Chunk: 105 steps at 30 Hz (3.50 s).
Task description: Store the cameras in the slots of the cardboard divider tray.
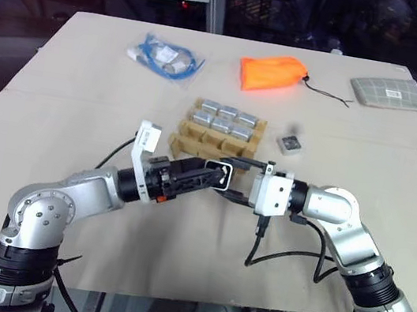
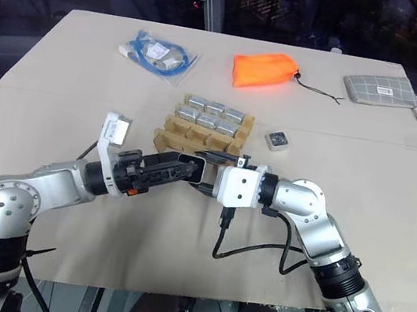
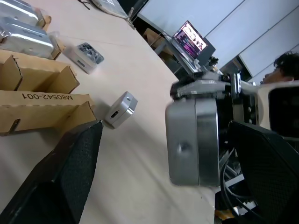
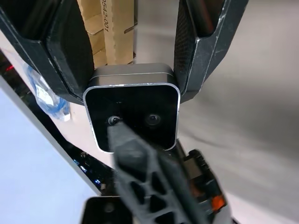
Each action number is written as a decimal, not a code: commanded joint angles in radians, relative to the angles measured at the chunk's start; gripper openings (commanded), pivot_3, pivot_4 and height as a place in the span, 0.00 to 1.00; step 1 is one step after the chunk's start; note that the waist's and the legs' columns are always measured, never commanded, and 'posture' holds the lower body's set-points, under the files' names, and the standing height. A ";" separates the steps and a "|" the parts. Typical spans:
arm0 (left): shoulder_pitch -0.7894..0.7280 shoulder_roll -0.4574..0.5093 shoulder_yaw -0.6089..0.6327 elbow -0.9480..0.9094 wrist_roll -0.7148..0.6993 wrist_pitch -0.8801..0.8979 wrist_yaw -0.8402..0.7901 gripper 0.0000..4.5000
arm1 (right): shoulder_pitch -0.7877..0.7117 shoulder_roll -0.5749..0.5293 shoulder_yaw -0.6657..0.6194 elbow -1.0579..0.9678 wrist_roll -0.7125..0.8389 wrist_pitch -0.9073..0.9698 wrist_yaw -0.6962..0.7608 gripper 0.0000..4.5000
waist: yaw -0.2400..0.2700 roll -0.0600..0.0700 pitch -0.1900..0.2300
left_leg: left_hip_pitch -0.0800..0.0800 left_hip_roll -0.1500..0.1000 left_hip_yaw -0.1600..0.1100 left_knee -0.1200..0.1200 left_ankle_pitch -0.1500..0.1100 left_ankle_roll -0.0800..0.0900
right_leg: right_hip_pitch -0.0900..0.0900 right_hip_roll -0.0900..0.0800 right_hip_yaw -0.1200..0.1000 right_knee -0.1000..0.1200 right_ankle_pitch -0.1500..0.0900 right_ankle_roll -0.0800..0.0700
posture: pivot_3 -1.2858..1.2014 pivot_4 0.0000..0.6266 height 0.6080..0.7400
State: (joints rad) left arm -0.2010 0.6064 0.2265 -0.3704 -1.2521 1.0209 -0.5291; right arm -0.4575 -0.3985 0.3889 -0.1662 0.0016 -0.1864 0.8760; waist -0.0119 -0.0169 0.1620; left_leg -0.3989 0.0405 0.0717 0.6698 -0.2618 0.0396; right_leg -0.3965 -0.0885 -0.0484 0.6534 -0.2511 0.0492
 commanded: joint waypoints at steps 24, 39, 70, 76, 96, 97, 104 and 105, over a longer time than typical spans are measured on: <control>0.024 0.060 0.013 -0.002 -0.059 0.017 -0.093 0.32 | -0.022 0.001 -0.027 0.017 -0.033 -0.108 -0.037 0.41 | 0.000 0.000 0.000 | 0.000 0.000 0.000 0.000 0.000 0.000 | 0.000 0.000 0.000 0.000 0.000 0.000 | 0.52 0.24 1.00; -0.013 0.039 -0.003 0.027 -0.041 0.018 -0.096 0.15 | -0.015 0.008 -0.015 -0.004 -0.040 -0.103 -0.035 0.41 | 0.000 0.000 0.000 | 0.000 0.000 0.000 0.000 0.000 0.000 | 0.000 0.000 0.000 0.000 0.000 0.000 | 0.52 0.24 1.00; -0.577 0.252 -0.368 0.814 1.035 -1.063 -0.736 0.15 | 0.533 -0.548 -0.918 -0.482 0.859 1.009 0.065 0.94 | 0.034 0.001 0.004 | -0.008 -0.002 0.000 0.000 -0.004 0.007 | -0.002 0.001 -0.005 -0.009 0.000 0.000 | 0.52 0.24 1.00; -0.836 0.134 -0.412 1.260 1.140 -1.298 -0.885 0.15 | 0.600 -0.573 -0.971 -0.499 0.867 1.004 0.080 0.94 | 0.039 -0.002 0.005 | -0.019 -0.002 0.000 0.004 -0.004 0.006 | -0.009 0.001 -0.009 -0.008 0.001 0.001 | 0.52 0.24 1.00; -1.220 0.046 -0.537 1.657 1.506 -1.525 -0.969 0.15 | 0.668 -0.549 -1.014 -0.572 0.938 0.997 -0.015 0.94 | 0.027 -0.011 0.011 | -0.021 -0.002 -0.002 0.007 -0.004 0.007 | -0.009 0.000 -0.010 -0.006 0.001 0.002 | 0.52 0.24 1.00; -1.224 0.041 -0.544 1.660 1.522 -1.532 -0.960 0.15 | 0.666 -0.548 -1.009 -0.573 0.936 0.994 -0.018 0.94 | 0.027 -0.011 0.011 | -0.021 -0.002 -0.002 0.008 -0.004 0.007 | -0.009 0.000 -0.010 -0.006 0.001 0.002 | 0.52 0.24 1.00; -1.232 0.004 -0.560 1.669 1.574 -1.548 -0.959 0.15 | 0.653 -0.547 -0.996 -0.568 0.926 0.974 -0.029 0.94 | 0.028 -0.012 0.011 | -0.022 -0.002 -0.003 0.015 -0.005 0.009 | -0.009 0.000 -0.010 0.000 0.001 0.002 | 0.52 0.24 1.00; -1.232 0.001 -0.559 1.669 1.579 -1.552 -0.959 0.15 | 0.650 -0.547 -0.997 -0.568 0.928 0.973 -0.032 0.94 | 0.027 -0.012 0.011 | -0.022 -0.002 -0.003 0.016 -0.006 0.010 | -0.009 0.000 -0.010 0.001 0.001 0.002 | 0.52 0.24 1.00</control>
State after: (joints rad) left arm -1.4054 0.6020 -0.3327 1.3079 0.3207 -0.5092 -1.4975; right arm 0.2049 -0.9464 -0.5943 -0.7211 0.9181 0.8037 0.8487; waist 0.0154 -0.0287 0.1732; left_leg -0.4205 0.0388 0.0683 0.6865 -0.2674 0.0493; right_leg -0.4061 -0.0883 -0.0580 0.6562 -0.2505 0.0514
